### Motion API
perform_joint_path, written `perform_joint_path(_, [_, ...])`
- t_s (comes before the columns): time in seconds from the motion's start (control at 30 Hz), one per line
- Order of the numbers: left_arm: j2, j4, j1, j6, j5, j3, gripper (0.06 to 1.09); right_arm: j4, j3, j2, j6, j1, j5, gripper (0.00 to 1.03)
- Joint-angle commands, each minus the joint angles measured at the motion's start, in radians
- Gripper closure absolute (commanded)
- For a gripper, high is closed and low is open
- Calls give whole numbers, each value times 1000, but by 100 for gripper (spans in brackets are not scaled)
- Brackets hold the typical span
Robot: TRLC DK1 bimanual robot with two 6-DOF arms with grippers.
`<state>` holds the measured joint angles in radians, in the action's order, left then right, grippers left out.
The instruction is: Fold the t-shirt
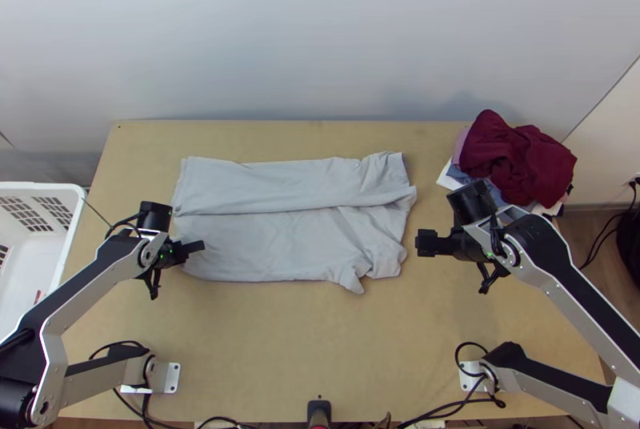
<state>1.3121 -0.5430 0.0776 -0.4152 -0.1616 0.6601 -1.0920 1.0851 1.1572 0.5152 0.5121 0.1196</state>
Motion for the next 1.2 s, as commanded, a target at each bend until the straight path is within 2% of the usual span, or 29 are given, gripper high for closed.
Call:
perform_joint_path(0.0, [-53,-20,-7,3,-21,-10,105,1,-8,1,-1,2,-1,4])
perform_joint_path(0.2, [-119,-63,-13,-5,-21,1,105,4,-39,13,-20,40,-97,4])
perform_joint_path(0.5, [-148,-109,-45,-5,-27,88,105,63,-76,104,-41,210,-271,4])
perform_joint_path(0.67, [-146,-124,-65,4,-30,111,105,121,-27,208,-55,301,-276,4])
perform_joint_path(0.8, [-148,-126,-79,10,-36,113,105,268,-63,243,-53,347,-278,4])
perform_joint_path(1.03, [-149,-123,-93,15,-39,105,105,331,-40,400,-41,414,-278,4])
perform_joint_path(1.07, [-149,-120,-93,15,-39,105,105,339,-36,420,-41,421,-278,4])
perform_joint_path(1.17, [-149,-115,-93,15,-39,105,105,360,-25,457,-41,428,-276,15])
